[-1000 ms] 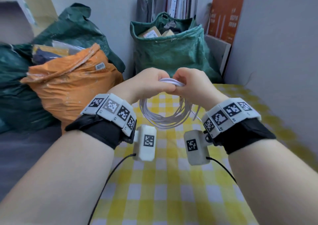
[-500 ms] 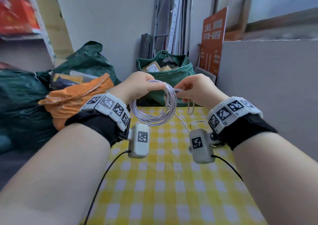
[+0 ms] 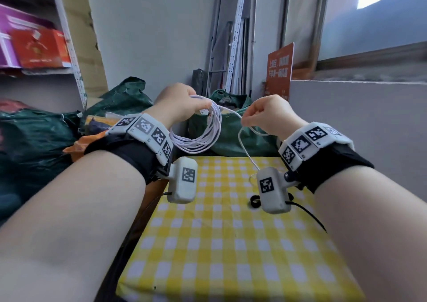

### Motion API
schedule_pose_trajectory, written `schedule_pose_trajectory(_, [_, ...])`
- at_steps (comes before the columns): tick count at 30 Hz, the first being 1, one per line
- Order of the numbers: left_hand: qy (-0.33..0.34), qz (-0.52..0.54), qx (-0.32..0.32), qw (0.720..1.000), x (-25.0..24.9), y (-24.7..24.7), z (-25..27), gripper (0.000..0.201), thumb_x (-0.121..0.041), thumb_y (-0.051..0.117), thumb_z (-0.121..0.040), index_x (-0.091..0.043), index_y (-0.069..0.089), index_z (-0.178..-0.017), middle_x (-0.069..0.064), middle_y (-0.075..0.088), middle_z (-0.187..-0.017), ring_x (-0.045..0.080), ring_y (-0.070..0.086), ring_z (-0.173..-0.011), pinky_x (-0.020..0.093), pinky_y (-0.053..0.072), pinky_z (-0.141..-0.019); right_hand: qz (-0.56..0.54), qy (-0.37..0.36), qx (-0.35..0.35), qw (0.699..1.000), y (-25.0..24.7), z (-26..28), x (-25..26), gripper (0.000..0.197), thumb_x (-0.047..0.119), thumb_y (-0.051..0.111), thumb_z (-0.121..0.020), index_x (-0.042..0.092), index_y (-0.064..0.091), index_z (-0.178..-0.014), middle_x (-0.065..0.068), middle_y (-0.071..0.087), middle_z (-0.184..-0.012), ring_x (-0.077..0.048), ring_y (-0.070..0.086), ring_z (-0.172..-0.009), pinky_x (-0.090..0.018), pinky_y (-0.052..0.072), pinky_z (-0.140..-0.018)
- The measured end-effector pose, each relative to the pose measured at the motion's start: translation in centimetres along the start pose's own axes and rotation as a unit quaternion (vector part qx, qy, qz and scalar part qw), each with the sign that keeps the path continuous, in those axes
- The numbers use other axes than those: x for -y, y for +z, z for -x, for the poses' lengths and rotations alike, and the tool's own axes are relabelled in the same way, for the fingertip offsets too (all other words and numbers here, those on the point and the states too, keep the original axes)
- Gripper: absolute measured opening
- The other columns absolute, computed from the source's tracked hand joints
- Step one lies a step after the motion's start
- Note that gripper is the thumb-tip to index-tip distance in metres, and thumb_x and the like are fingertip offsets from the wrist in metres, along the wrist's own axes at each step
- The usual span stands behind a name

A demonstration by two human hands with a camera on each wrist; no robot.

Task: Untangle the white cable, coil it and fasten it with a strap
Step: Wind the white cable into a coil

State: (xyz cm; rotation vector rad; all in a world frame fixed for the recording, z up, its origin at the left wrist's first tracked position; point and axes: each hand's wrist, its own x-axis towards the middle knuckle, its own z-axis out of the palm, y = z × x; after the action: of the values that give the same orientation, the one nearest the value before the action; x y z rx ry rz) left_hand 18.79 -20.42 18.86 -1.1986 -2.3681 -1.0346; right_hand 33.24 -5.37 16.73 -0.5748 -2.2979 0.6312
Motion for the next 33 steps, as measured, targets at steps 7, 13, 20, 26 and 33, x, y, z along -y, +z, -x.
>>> schedule_pose_trajectory(7, [0.005, 0.011, -0.086, 0.996, -1.6, -2.4, 0.0, 0.046, -0.049, 0.062, -0.084, -0.014, 0.044, -0.058, 0.003, 0.039, -0.055, 0.021, 0.037, -0.056, 0.031, 0.027, -0.053, 0.215, 0.039, -0.002, 0.976, -0.7, 0.0, 2.2, 0.035, 0.04, 0.073, -0.076, 0.012, 0.057, -0.063, -0.002, 0.054, -0.066, -0.02, 0.054, -0.069, -0.027, 0.042, -0.066])
schedule_pose_trajectory(13, [0.017, 0.015, -0.096, 0.995, -2.3, -4.0, 0.1, 0.047, -0.047, 0.061, -0.085, -0.015, 0.041, -0.057, 0.003, 0.036, -0.056, 0.021, 0.035, -0.057, 0.031, 0.024, -0.051, 0.347, 0.149, 0.066, 0.924, -1.4, -0.4, 2.5, 0.037, 0.02, 0.069, -0.081, 0.012, 0.056, -0.115, -0.011, 0.054, -0.124, -0.032, 0.044, -0.123, -0.049, 0.021, -0.11])
schedule_pose_trajectory(20, [0.039, 0.058, -0.002, 0.998, -3.1, -3.1, 0.4, 0.042, -0.047, 0.068, -0.081, -0.018, 0.048, -0.056, -0.003, 0.038, -0.054, 0.014, 0.036, -0.055, 0.029, 0.026, -0.052, -0.179, 0.034, 0.066, 0.981, -2.2, 0.8, 5.5, 0.035, 0.004, 0.067, -0.08, 0.013, 0.062, -0.113, 0.005, 0.062, -0.097, -0.009, 0.058, -0.088, -0.02, 0.048, -0.073])
schedule_pose_trajectory(26, [0.048, 0.188, 0.057, 0.979, -3.1, -1.3, 0.6, 0.034, -0.041, 0.069, -0.081, -0.01, 0.062, -0.073, -0.008, 0.04, -0.05, 0.007, 0.035, -0.044, 0.023, 0.028, -0.046, -0.202, 0.025, 0.047, 0.978, -0.4, 0.3, 5.9, 0.041, 0.008, 0.071, -0.077, 0.014, 0.06, -0.116, -0.006, 0.066, -0.099, -0.019, 0.066, -0.085, -0.034, 0.056, -0.082])
schedule_pose_trajectory(33, [-0.029, 0.408, 0.061, 0.911, -1.2, 0.7, 0.7, 0.033, -0.031, 0.062, -0.089, -0.019, 0.047, -0.063, -0.008, 0.03, -0.047, 0.007, 0.022, -0.038, 0.018, 0.022, -0.037, -0.356, 0.074, 0.145, 0.92, 1.4, 0.5, 2.4, 0.014, 0.019, 0.065, -0.088, 0.011, 0.06, -0.078, 0.001, 0.055, -0.059, -0.01, 0.051, -0.047, -0.023, 0.044, -0.056])
